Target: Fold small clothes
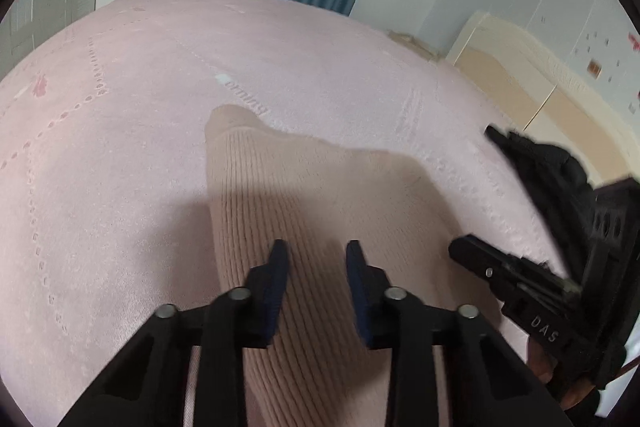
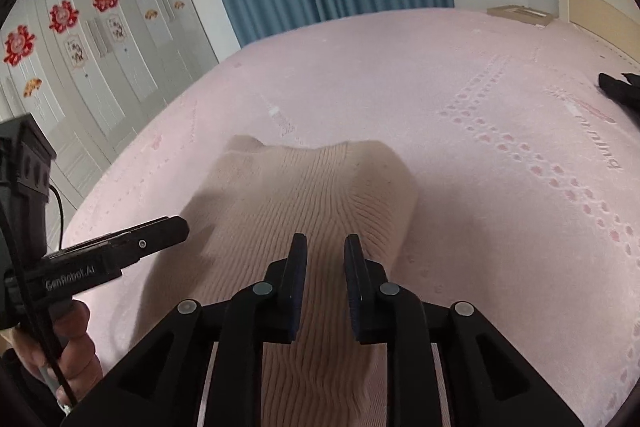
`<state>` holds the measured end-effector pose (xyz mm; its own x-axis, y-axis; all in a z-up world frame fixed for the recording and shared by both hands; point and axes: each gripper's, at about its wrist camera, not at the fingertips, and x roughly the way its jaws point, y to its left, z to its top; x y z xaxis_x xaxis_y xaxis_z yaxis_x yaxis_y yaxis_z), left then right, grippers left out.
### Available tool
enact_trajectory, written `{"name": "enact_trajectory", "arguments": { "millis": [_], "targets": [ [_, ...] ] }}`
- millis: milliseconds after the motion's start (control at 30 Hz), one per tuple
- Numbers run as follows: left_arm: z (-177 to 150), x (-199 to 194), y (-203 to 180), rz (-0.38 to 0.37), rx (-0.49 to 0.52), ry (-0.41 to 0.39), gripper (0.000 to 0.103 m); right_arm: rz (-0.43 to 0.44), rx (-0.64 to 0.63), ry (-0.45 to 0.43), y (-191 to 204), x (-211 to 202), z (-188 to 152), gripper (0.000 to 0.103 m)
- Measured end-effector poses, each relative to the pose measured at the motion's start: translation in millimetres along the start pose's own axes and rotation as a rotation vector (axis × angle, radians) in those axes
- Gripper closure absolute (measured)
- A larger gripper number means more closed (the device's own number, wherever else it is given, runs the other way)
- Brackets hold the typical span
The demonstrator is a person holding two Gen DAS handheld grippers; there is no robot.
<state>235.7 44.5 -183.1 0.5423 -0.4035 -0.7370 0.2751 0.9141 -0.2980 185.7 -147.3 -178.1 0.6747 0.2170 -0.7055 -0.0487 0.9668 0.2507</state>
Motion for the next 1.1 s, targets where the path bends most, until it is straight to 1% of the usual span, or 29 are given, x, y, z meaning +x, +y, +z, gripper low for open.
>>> {"name": "enact_trajectory", "arguments": {
  "millis": [33, 100, 167, 233, 300, 433, 567, 633, 667, 700, 733, 800, 833, 933, 967, 1100],
  "targets": [
    [-3.8, 5.5, -0.3, 0.028, 0.025, 0.011, 0.085, -0.018, -0.005, 0.016, 0.3, 8.5, -0.8, 0.084],
    [-12.9, 13.5, -0.6, 0.058, 0.078, 0.025, 0.085, -0.039, -0.016, 0.044, -0.8, 18.8, -3.7, 0.084],
    [-21.3, 13.5, 0.6, 0.057, 0.111, 0.002, 0.085, -0.041, -0.036, 0.057, -4.4, 25.0, -8.8, 0.084],
    [-24.2, 14.4, 0.5, 0.049, 0.112, -0.011, 0.085, -0.064, -0.071, 0.076, -4.2, 30.8, -12.7, 0.084],
    [-25.0, 14.8, 2.5, 0.041, 0.091, -0.019, 0.084, -0.073, -0.089, 0.071, -4.3, 34.8, -15.4, 0.084],
    [-25.6, 13.8, 4.6, 0.043, 0.071, -0.03, 0.084, -0.038, -0.054, 0.091, -12.1, 38.9, -11.9, 0.084],
    [-13.9, 13.5, 2.6, 0.047, 0.106, -0.046, 0.083, -0.019, -0.026, 0.119, -14.3, 37.3, 1.4, 0.084],
    [-1.7, 21.8, 6.8, 0.04, 0.1, -0.037, 0.083, -0.014, -0.023, 0.103, -13.7, 35.8, 10.8, 0.084],
    [3.7, 25.1, 9.9, 0.025, 0.089, -0.033, 0.083, -0.008, -0.028, 0.092, -13.3, 36.2, 16.3, 0.084],
    [10.3, 28.9, 14.2, 0.008, 0.076, -0.028, 0.083, -0.011, -0.04, 0.079, -11.8, 38.5, 22.1, 0.084],
    [17.7, 34.4, 18.6, 0.012, 0.068, -0.019, 0.083, -0.03, -0.051, 0.078, -10.3, 43.7, 26.9, 0.084],
    [30.7, 48.5, 26.3, 0.023, 0.07, 0.007, 0.083, -0.047, -0.061, 0.103, -8.8, 56.7, 32.5, 0.084],
    [34.9, 53.7, 30.1, 0.017, 0.068, 0.011, 0.083, -0.058, -0.067, 0.117, -8.7, 65.8, 34.5, 0.084],
    [45.1, 67.1, 39.4, -0.001, 0.062, 0.007, 0.084, -0.083, -0.08, 0.115, -9.6, 78.0, 36.1, 0.085],
    [47.5, 71.8, 41.5, 0.004, 0.062, 0.002, 0.086, -0.091, -0.08, 0.116, -10.5, 81.0, 35.6, 0.085],
    [49.1, 81.4, 46.2, 0.009, 0.038, -0.015, 0.088, -0.084, -0.068, 0.11, -19.1, 86.8, 32.0, 0.086]
  ]
}}
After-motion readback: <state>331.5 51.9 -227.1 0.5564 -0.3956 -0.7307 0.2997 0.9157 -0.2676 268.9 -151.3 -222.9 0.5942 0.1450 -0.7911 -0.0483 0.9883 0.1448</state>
